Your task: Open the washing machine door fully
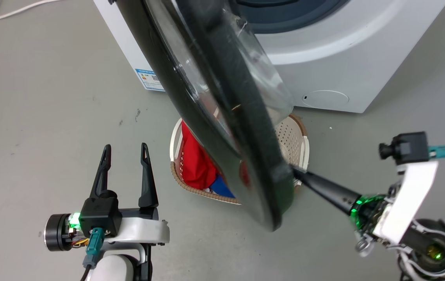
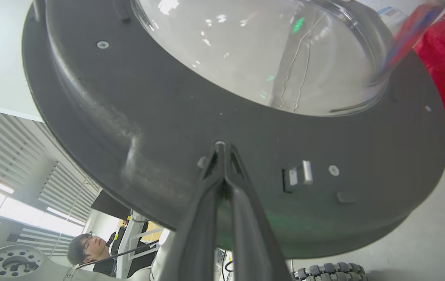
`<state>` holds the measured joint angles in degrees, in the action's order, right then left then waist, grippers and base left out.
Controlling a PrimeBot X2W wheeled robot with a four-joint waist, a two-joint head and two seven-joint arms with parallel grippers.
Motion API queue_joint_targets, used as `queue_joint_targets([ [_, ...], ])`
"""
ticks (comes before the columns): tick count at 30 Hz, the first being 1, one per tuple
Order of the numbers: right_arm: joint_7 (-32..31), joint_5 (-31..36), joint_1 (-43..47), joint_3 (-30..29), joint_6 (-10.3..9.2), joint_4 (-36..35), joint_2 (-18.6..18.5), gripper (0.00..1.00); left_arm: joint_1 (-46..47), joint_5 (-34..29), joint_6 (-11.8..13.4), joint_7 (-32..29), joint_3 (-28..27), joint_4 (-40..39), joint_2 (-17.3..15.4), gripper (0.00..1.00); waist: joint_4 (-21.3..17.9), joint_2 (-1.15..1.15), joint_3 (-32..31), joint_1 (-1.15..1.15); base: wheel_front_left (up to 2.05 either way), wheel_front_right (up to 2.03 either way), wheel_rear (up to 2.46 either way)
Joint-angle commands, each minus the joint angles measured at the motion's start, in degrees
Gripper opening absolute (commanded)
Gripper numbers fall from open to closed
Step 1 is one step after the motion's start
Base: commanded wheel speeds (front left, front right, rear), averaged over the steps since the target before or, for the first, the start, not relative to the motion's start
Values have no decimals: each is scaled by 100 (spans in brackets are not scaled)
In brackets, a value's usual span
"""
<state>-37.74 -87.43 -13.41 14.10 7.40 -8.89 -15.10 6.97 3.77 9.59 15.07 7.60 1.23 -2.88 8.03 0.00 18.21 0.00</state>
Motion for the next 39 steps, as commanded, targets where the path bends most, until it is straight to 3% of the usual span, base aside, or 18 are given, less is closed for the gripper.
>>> queue_joint_targets([
  [1,4,-47,99,93,17,-47,92,0,-47,-14,-23,16,-7,6,-1,100,13,0,-23,0,0,0,0],
  [17,55,88,180,1140,17,368,581,0,-174,-90,-35,16,-27,59,-1,100,44,0,-250,0,0,0,0],
  [27,812,238,291,1042,17,643,611,0,-387,-164,-80,16,-115,122,-1,100,-66,0,-639,0,0,0,0],
  [28,1013,340,301,985,17,643,588,7,-423,-176,-83,16,-129,127,-1,100,-87,0,-704,0,0,0,0],
  [30,1432,598,325,937,17,646,510,42,-496,-193,-94,16,-155,143,-2,100,-129,0,-831,0,0,0,0],
  [31,1679,714,348,908,17,644,484,100,-536,-201,-100,16,-167,148,-2,100,-151,0,-895,0,0,0,0],
  [39,4175,2018,344,723,17,865,171,100,-853,-249,-132,16,-276,148,-30,100,-345,0,-1349,0,0,0,0],
])
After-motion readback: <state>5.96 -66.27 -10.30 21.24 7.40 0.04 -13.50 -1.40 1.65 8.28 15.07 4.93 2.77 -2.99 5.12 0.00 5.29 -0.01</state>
